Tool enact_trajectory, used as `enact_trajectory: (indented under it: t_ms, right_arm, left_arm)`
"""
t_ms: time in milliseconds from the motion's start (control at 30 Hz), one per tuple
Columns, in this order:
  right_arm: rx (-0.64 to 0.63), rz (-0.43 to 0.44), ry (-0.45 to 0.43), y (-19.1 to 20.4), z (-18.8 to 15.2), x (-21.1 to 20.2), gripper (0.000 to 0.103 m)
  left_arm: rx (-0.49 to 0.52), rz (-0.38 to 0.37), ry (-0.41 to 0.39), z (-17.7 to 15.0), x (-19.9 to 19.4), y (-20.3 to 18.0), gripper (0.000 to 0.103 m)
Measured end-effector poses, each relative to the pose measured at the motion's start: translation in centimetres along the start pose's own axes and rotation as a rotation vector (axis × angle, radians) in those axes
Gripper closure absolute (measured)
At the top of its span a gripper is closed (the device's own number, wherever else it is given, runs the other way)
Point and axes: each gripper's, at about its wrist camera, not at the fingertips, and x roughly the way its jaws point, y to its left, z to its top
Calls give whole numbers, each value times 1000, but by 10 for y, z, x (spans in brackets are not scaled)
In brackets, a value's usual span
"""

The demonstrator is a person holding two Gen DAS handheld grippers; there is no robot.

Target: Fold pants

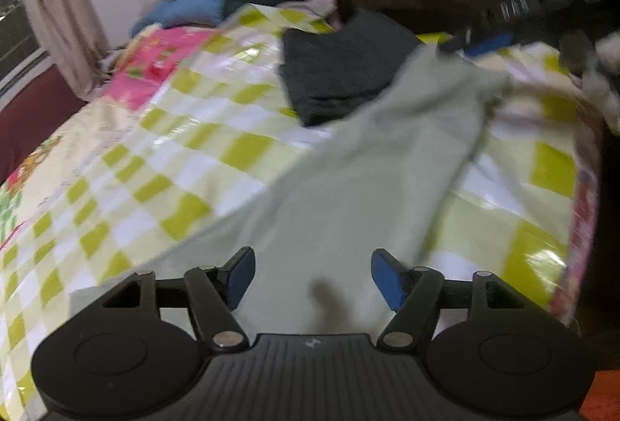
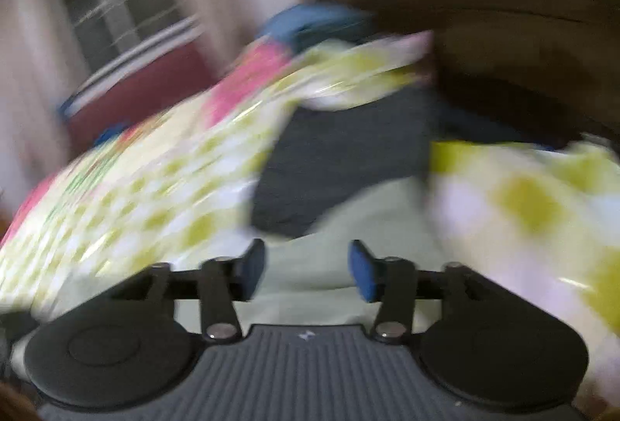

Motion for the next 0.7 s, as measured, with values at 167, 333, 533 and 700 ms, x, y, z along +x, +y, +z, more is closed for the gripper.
enact_trajectory:
  t_ms: [167, 333, 533, 700]
  right_arm:
    - [-344, 82, 141, 65, -3, 63, 51]
    - [-740, 63, 246, 108, -8, 108, 50]
    - [-653, 93, 408, 99, -1, 134, 96]
    - [-601, 91, 350, 100, 10, 120, 102]
  left_arm:
    - [-16, 62, -20, 2, 21, 38, 22]
    - [89, 72, 45, -4, 54, 61, 22]
    - [105, 34, 127, -17, 80, 78, 31]
    - [71, 41, 116, -10, 79, 90, 63]
